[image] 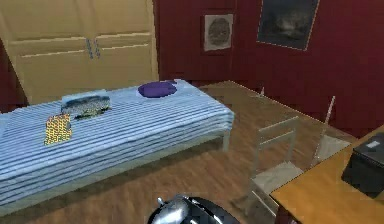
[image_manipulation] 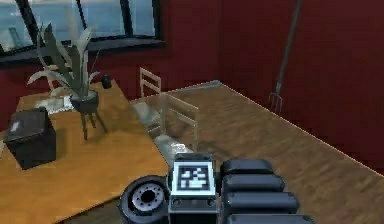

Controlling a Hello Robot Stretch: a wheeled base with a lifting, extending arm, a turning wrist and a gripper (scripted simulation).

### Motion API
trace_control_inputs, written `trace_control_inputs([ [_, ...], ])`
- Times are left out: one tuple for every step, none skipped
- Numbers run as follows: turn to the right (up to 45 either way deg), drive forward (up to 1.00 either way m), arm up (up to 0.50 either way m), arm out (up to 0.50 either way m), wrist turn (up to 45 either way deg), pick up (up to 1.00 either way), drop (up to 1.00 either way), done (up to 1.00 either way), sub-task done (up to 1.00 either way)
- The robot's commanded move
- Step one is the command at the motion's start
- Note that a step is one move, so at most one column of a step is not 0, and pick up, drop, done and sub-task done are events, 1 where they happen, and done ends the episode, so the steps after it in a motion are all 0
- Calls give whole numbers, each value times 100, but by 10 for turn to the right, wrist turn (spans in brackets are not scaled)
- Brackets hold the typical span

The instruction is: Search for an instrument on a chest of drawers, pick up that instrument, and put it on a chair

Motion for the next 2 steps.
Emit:
trace_control_inputs([
  [-450,0,0,0,0,0,0,0,0],
  [-450,0,0,0,0,0,0,0,0],
])
